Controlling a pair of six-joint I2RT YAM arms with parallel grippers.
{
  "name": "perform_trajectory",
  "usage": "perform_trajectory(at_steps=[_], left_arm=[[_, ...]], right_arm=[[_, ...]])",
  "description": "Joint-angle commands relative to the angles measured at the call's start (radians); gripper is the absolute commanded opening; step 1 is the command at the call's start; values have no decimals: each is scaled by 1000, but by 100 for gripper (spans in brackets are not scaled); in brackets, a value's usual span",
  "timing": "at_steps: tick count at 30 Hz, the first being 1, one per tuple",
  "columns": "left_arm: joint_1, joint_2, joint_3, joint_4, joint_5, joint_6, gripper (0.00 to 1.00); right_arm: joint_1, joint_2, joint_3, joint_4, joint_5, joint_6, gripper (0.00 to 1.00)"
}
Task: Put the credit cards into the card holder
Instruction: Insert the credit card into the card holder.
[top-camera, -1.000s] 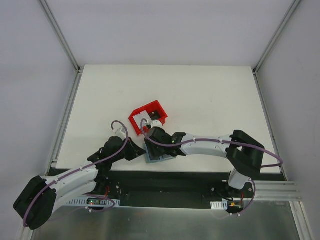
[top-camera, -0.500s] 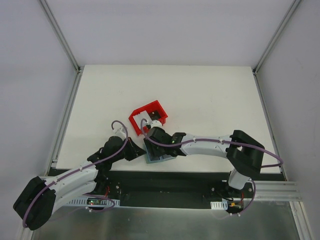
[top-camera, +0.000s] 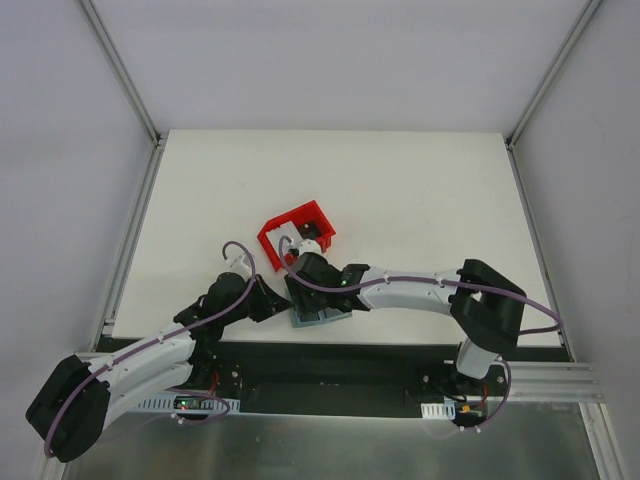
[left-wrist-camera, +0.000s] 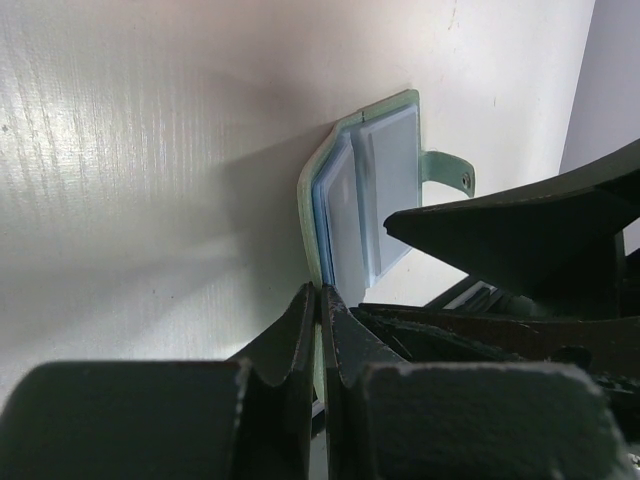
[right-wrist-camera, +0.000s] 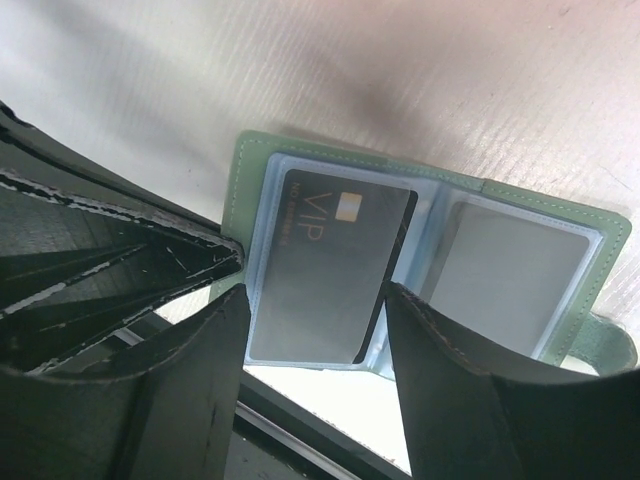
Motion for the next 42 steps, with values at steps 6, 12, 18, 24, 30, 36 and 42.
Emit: perform_trajectory(at_steps=[6,12,18,24,30,36,42], left_arm=[[8,-3,43,8,16,25,0],[8,-7,40,6,14,23,0],[8,-4,43,7,17,25,0],[8,-7,43,2,14,26,0],[8,-24,35,0,10,22,0],[8,-24,33,0,11,22,0],[8,-26,30,0,10,22,0]], right_arm=[[5,27,41,0,-15,8,57],[5,35,43,-7,-6,8,57],[24,50,92,-92,72,-6,55],[55,69,153,-191,173,-26,52],[63,73,175,-241,213,-32,50],[66,63,170,-224,201,-32,50],[64,43,158,-172,141,-23,50]])
